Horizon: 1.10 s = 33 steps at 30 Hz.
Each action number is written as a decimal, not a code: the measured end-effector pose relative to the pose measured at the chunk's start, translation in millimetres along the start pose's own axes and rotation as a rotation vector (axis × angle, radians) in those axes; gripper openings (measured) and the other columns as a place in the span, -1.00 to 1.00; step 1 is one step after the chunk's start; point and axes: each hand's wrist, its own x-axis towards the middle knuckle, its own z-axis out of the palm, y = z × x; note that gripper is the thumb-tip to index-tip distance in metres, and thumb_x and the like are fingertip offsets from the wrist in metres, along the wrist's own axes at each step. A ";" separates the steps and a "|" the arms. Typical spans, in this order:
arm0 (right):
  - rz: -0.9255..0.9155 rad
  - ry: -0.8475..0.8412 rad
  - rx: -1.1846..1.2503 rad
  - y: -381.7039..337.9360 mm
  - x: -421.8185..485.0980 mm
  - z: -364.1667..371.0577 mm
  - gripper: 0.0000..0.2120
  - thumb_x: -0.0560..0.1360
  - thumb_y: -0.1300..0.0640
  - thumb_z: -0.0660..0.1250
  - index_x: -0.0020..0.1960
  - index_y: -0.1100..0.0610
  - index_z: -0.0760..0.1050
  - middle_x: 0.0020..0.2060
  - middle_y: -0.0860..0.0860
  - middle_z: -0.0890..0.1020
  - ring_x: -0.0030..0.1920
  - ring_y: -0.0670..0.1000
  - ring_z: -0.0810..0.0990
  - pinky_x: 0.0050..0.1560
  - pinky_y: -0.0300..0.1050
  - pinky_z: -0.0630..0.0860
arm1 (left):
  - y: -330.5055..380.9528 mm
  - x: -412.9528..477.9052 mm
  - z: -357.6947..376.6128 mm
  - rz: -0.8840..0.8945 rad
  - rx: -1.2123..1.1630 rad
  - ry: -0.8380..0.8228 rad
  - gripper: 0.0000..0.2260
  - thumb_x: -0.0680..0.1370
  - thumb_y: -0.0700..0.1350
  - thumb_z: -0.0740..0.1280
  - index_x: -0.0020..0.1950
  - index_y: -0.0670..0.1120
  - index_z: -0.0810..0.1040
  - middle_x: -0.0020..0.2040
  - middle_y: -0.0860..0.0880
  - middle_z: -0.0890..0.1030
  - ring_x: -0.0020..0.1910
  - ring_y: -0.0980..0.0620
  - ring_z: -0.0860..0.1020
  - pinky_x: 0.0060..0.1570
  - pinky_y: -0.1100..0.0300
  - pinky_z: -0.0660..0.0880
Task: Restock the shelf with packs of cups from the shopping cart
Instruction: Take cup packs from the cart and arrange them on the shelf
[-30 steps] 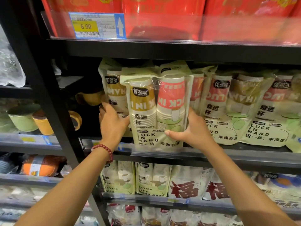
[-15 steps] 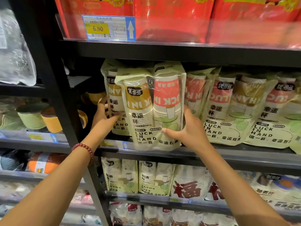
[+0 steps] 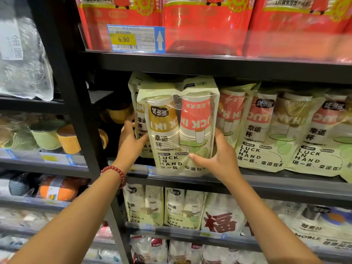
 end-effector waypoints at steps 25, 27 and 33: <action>-0.089 0.036 0.006 -37.2 15.2 36.3 -0.31 0.30 -0.19 0.49 0.25 0.15 0.36 0.00 -0.10 0.50 0.01 -0.09 0.47 -0.04 -0.15 0.49 | 23.8 -29.3 -50.7 0.344 -0.282 -0.161 -0.32 0.46 0.09 0.36 0.49 -0.07 0.19 0.41 0.02 0.37 0.36 0.12 0.40 0.19 0.37 0.43; -0.094 0.023 0.005 -38.3 19.0 36.8 -0.29 0.29 -0.21 0.49 0.27 0.13 0.34 0.03 -0.11 0.52 0.02 -0.10 0.47 -0.02 -0.16 0.49 | 22.7 -25.5 -50.6 0.322 -0.263 -0.134 -0.33 0.47 0.00 0.41 0.48 -0.08 0.19 0.38 0.03 0.39 0.32 0.17 0.42 0.12 0.43 0.43; 0.023 -0.058 -0.012 -16.4 7.8 49.8 -0.28 0.25 -0.28 0.47 0.20 0.13 0.33 0.05 0.00 0.59 0.02 0.01 0.58 -0.03 -0.02 0.57 | 4.0 -29.2 -36.7 0.305 -0.233 -0.199 -0.44 0.47 -0.05 0.43 0.40 -0.05 0.27 0.23 0.25 0.46 0.25 0.18 0.47 0.05 0.41 0.47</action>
